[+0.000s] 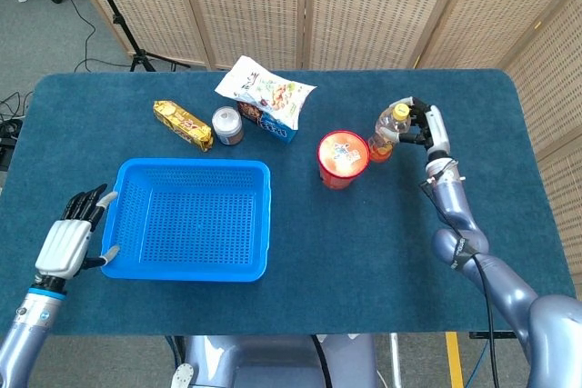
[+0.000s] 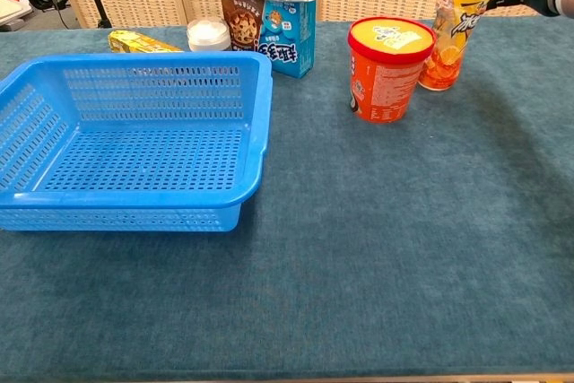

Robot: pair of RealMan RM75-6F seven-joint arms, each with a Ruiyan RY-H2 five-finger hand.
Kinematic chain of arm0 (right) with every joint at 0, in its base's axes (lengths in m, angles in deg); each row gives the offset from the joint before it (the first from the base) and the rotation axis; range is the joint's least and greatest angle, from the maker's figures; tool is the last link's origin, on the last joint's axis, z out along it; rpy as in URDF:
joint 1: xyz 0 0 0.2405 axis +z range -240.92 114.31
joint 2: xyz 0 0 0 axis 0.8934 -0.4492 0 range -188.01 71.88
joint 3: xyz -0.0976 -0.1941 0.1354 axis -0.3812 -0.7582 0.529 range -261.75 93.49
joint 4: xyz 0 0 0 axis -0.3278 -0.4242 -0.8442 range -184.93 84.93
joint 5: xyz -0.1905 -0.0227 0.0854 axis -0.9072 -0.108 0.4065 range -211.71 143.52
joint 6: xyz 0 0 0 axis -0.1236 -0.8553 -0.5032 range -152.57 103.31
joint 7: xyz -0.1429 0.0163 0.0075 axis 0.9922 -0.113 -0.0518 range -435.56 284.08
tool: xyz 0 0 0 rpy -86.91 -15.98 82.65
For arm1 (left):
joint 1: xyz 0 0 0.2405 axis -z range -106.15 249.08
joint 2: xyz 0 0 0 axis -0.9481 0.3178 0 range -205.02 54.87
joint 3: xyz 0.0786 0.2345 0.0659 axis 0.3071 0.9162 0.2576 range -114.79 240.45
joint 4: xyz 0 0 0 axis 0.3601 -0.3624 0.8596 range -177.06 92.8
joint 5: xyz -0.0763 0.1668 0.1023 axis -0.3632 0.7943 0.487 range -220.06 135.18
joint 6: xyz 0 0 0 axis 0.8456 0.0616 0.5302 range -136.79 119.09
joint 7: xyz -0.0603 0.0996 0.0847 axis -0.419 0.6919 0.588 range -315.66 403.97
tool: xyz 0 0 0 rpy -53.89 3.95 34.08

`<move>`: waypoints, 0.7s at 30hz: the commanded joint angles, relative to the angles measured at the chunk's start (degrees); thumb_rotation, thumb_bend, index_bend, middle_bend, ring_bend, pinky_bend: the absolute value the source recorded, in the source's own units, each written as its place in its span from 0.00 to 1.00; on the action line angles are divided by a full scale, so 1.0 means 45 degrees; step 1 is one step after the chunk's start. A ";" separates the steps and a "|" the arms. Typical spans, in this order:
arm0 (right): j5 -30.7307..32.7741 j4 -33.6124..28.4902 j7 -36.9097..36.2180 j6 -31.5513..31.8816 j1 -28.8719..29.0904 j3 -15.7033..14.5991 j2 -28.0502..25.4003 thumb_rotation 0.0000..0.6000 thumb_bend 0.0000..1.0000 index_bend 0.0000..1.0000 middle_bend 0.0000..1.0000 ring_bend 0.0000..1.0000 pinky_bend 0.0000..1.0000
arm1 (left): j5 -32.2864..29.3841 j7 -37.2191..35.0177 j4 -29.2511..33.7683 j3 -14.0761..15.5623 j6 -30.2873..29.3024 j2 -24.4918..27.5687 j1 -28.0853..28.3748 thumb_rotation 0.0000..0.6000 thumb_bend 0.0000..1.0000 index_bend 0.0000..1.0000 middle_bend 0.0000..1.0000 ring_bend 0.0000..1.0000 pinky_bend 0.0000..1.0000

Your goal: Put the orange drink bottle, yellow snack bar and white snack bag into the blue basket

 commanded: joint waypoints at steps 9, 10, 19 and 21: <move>0.0612 -0.3045 0.1834 0.1006 -0.0514 0.0429 -0.1880 1.00 0.26 0.58 0.48 0.40 0.51 | 0.0124 0.0079 0.0070 0.0058 -0.0105 0.0014 -0.0029 1.00 0.25 0.08 0.00 0.00 0.00; 0.0747 -0.3442 0.2087 0.1094 -0.0586 0.0477 -0.2094 1.00 0.26 0.58 0.48 0.40 0.51 | 0.0143 0.0097 0.0071 0.0070 -0.0108 0.0007 -0.0028 1.00 0.25 0.08 0.00 0.00 0.00; 0.1891 -0.7326 0.4853 0.2239 -0.1528 0.0335 -0.3978 1.00 0.26 0.59 0.48 0.40 0.51 | 0.0584 0.0429 0.0202 0.0380 -0.0066 0.0019 0.0000 1.00 0.25 0.08 0.00 0.00 0.00; 0.2044 -0.8448 0.5285 0.2663 -0.1877 0.0290 -0.4440 1.00 0.26 0.59 0.48 0.40 0.51 | 0.0708 0.0509 0.0238 0.0412 -0.0194 -0.0002 -0.0032 1.00 0.25 0.08 0.00 0.00 0.00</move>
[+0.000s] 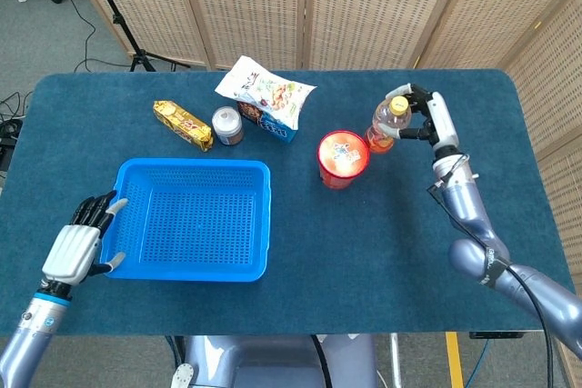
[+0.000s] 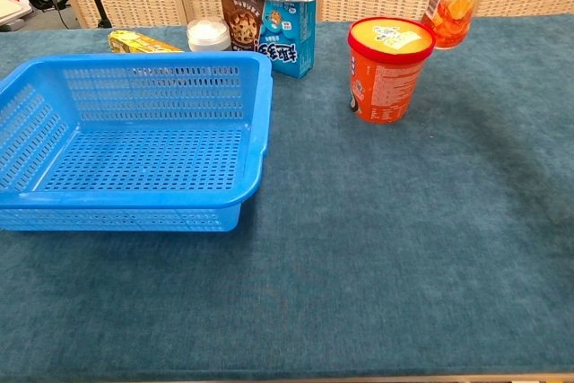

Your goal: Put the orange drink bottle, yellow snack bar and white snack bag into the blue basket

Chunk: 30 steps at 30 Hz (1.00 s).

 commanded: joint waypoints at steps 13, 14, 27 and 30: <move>0.1372 -0.6391 0.2825 0.2661 -0.1724 0.0193 -0.3018 1.00 0.26 0.59 0.48 0.41 0.51 | 0.0368 0.0410 -0.0007 0.0163 -0.0302 -0.0201 -0.0088 1.00 0.25 0.08 0.00 0.00 0.00; 0.1495 -0.6613 0.2974 0.2740 -0.1725 0.0213 -0.3108 1.00 0.26 0.59 0.48 0.41 0.51 | 0.0393 0.0414 -0.0003 0.0179 -0.0307 -0.0202 -0.0091 1.00 0.25 0.08 0.00 0.00 0.00; 0.2591 -1.0089 0.5148 0.4670 -0.1391 0.0059 -0.2992 1.00 0.25 0.59 0.48 0.41 0.51 | 0.0884 0.0114 0.0121 0.0394 -0.0557 -0.0042 -0.0156 1.00 0.24 0.08 0.00 0.00 0.00; 0.2763 -1.0599 0.5513 0.5056 -0.1310 -0.0063 -0.2780 1.00 0.25 0.60 0.48 0.41 0.51 | 0.0902 0.0139 0.0100 0.0434 -0.0486 -0.0067 -0.0138 1.00 0.24 0.08 0.00 0.00 0.00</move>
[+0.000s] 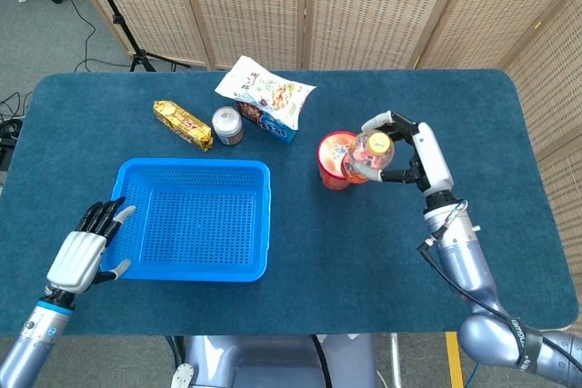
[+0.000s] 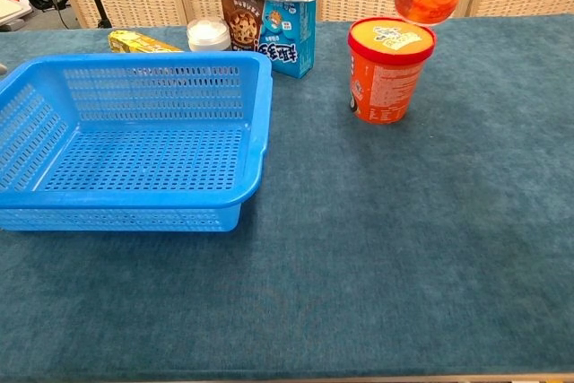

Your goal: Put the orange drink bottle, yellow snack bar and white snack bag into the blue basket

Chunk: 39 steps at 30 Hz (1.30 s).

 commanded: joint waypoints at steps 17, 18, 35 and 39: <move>0.0849 -0.2106 0.1634 0.1895 0.0720 -0.0422 0.1627 1.00 0.25 0.60 0.48 0.41 0.51 | -0.0055 0.0372 -0.0146 0.0114 0.0301 -0.0278 0.0066 1.00 0.24 0.08 0.00 0.00 0.00; 0.0844 -0.2136 0.1685 0.1952 0.0756 -0.0441 0.1722 1.00 0.25 0.60 0.48 0.41 0.51 | -0.0053 0.0376 -0.0144 0.0116 0.0301 -0.0281 0.0066 1.00 0.24 0.08 0.00 0.00 0.00; 0.1201 -0.1408 0.2573 0.2140 0.2052 -0.0726 0.4217 1.00 0.24 0.61 0.48 0.41 0.51 | -0.0221 0.0202 -0.0261 0.0112 0.0583 -0.0331 0.0166 1.00 0.24 0.08 0.00 0.00 0.00; 0.1323 -0.1097 0.2664 0.2096 0.2328 -0.0739 0.4828 1.00 0.24 0.61 0.48 0.41 0.52 | -0.0255 0.0088 -0.0293 0.0113 0.0658 -0.0318 0.0198 1.00 0.24 0.08 0.00 0.00 0.00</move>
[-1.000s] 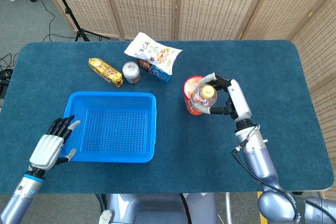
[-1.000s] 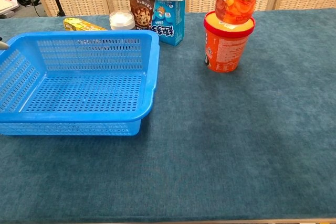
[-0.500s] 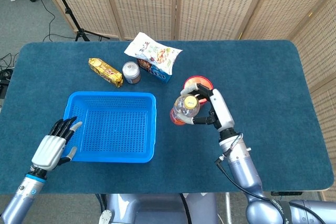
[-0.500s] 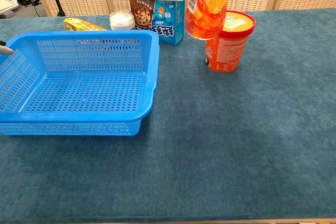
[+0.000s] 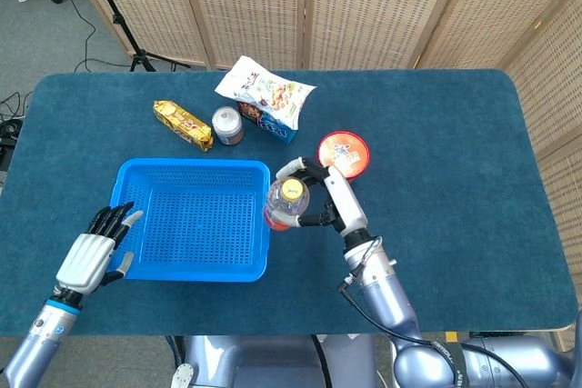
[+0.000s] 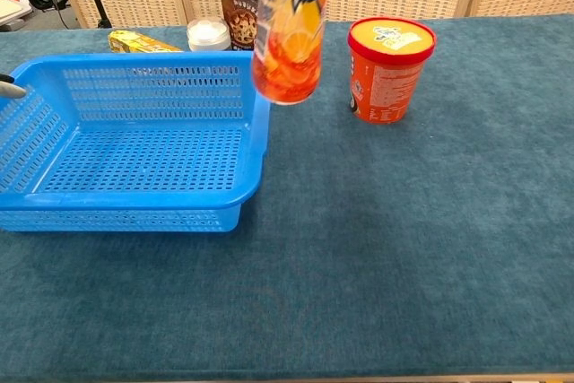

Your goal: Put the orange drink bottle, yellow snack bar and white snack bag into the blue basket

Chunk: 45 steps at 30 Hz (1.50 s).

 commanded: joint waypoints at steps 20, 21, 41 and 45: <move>0.0590 0.0929 0.0686 -0.0115 0.1162 0.0172 0.2558 1.00 0.23 0.61 0.48 0.41 0.53 | -0.0205 -0.0471 -0.0013 -0.0068 0.0194 0.0194 0.0100 1.00 0.24 0.08 0.00 0.00 0.00; 0.0604 0.0953 0.0687 -0.0125 0.1172 0.0174 0.2622 1.00 0.24 0.61 0.48 0.41 0.53 | -0.0205 -0.0477 -0.0017 -0.0069 0.0189 0.0193 0.0100 1.00 0.24 0.08 0.00 0.00 0.00; 0.0717 0.0910 0.0438 -0.0729 0.0877 0.0106 0.3055 1.00 0.20 0.52 0.34 0.33 0.53 | -0.0207 -0.0459 0.0003 -0.0069 0.0147 0.0193 0.0097 1.00 0.24 0.08 0.00 0.00 0.00; 0.0771 0.0939 0.0409 -0.0871 0.0836 0.0088 0.3058 1.00 0.20 0.44 0.26 0.25 0.53 | -0.0193 -0.0485 0.0019 -0.0068 0.0136 0.0217 0.0099 1.00 0.24 0.08 0.00 0.00 0.00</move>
